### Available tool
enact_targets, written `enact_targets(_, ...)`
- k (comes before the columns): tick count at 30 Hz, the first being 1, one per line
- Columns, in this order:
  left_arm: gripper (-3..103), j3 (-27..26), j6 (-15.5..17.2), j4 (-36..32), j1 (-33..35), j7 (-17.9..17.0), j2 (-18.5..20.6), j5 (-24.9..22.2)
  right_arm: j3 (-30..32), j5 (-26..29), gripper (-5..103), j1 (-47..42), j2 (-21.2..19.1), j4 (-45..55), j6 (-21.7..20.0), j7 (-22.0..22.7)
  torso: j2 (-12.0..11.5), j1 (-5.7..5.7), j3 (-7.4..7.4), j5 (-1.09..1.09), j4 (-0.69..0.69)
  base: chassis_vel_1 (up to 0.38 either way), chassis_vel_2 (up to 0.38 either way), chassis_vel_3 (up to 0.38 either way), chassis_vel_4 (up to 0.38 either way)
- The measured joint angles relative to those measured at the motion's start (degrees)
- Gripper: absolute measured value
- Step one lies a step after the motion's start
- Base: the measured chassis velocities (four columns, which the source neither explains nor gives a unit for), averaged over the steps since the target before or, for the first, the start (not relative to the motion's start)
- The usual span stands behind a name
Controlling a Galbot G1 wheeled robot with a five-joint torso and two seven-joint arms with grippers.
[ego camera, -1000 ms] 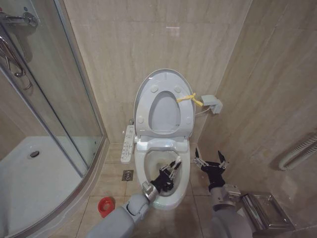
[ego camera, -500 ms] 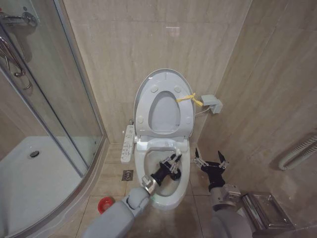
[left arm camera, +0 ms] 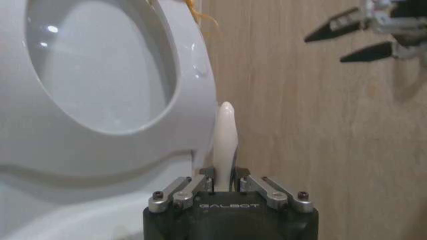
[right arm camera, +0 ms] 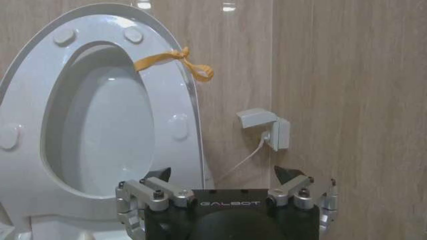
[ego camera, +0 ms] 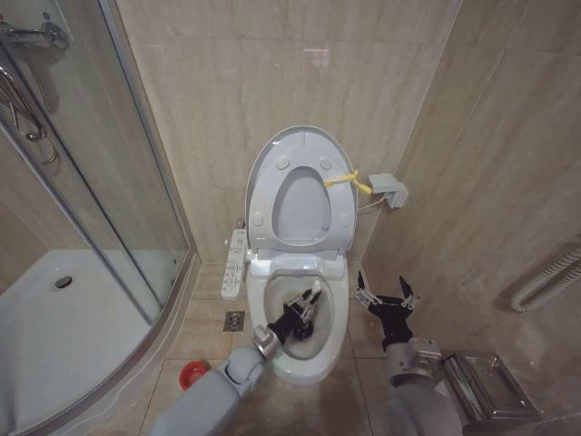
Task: Open the toilet lid, clean the toilet bowl with a toilet brush, close the toilet lid, and flush.
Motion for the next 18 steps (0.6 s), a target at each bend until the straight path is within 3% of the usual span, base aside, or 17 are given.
enact_targets(9, 19, 2.1, -0.1, -7.5, 3.2, -0.3, -0.8, -0.2, 0.0, 0.0, 100, 0.0, 0.0, 0.0, 0.0, 0.0, 0.0, -0.01, -0.01, 0.01, 0.00, 0.000, 0.000, 0.000, 0.000)
enact_targets(18, 19, 3.3, -1.5, -3.5, 3.7, 0.4, -0.3, -0.2, 0.0, 0.0, 100, 0.0, 0.0, 0.0, 0.0, 0.0, 0.0, -0.01, -0.01, 0.00, 0.00, 0.000, 0.000, 0.000, 0.000)
